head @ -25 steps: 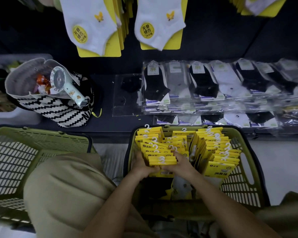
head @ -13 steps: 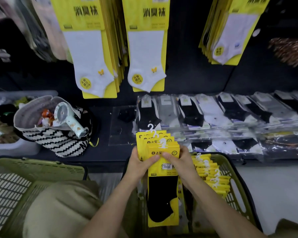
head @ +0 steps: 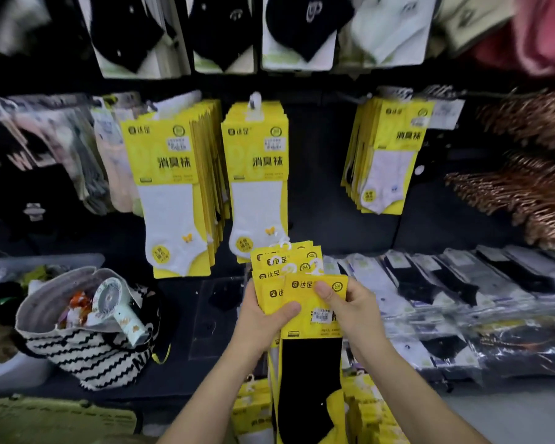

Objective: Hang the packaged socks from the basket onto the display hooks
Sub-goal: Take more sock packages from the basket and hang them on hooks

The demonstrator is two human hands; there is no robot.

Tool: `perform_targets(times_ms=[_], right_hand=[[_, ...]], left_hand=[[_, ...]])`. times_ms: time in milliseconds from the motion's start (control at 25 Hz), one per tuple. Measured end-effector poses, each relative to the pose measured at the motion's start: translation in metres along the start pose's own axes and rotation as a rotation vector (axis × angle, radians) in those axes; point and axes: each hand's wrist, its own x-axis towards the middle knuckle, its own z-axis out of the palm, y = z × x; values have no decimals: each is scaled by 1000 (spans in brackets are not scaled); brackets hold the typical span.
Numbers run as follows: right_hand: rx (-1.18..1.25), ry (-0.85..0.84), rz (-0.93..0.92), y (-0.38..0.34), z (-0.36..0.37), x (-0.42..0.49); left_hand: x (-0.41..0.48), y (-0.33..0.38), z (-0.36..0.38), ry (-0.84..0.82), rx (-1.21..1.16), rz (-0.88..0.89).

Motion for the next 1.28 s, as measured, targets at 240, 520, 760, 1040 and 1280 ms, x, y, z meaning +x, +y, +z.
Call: perform_targets(times_ms=[240, 520, 760, 1040, 1280], right_hand=[[-20, -29, -171, -69, 10, 33], [-62, -53, -208, -128, 48, 75], [-179, 2, -253, -173, 86, 107], [-334, 88, -299, -174, 120, 120], [-354, 142, -284, -168, 126, 130]], left_hand=[[34, 68, 3, -32, 39, 175], [57, 141, -18, 159, 78, 391], [55, 179, -68, 354, 133, 573], [48, 185, -103, 443, 158, 591], [46, 178, -108, 422, 173, 582]])
